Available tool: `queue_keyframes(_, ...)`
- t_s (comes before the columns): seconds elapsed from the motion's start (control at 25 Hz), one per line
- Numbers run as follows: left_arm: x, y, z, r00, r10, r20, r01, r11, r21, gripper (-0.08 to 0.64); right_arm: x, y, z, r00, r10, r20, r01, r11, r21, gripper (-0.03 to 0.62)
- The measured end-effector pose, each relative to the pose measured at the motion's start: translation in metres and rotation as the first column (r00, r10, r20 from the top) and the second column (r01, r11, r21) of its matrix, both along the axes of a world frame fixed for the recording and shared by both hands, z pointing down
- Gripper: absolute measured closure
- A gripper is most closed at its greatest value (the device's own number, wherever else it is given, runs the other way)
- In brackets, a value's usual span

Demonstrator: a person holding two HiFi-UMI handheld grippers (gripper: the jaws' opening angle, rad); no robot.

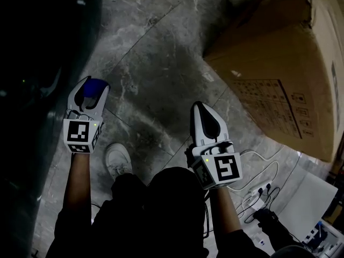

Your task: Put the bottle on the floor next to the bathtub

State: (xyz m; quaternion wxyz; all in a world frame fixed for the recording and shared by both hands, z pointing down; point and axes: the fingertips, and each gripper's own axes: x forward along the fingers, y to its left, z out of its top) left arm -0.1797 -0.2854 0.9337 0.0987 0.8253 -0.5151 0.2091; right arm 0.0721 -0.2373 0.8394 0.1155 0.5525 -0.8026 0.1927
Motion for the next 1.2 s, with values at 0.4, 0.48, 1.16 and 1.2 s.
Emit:
queue_keyframes(0.4,-0.004,0.009,-0.047,0.999,-0.037,0.003,0.037,0.998,0.059,0.333,0.012,0.010,-0.020,0.999,0.009,0.032,-0.009,1.000,0.022,0.568)
queue_keyframes(0.48,-0.003,0.009,-0.060,0.999,-0.041,0.001,0.041,0.996,0.080,0.333,0.015,0.011,-0.022,0.999,0.012,0.046,-0.014,1.000,0.026,0.568)
queue_keyframes(1.16,0.014,0.023,-0.135,1.000,-0.030,0.006,0.029,0.984,0.178,0.462,0.029,0.021,-0.061,0.995,0.041,0.088,-0.049,0.994,0.096,0.568)
queue_keyframes(1.2,0.016,0.025,-0.137,0.999,-0.031,0.011,0.028,0.984,0.178,0.476,0.030,0.022,-0.063,0.995,0.039,0.089,-0.048,0.994,0.101,0.568)
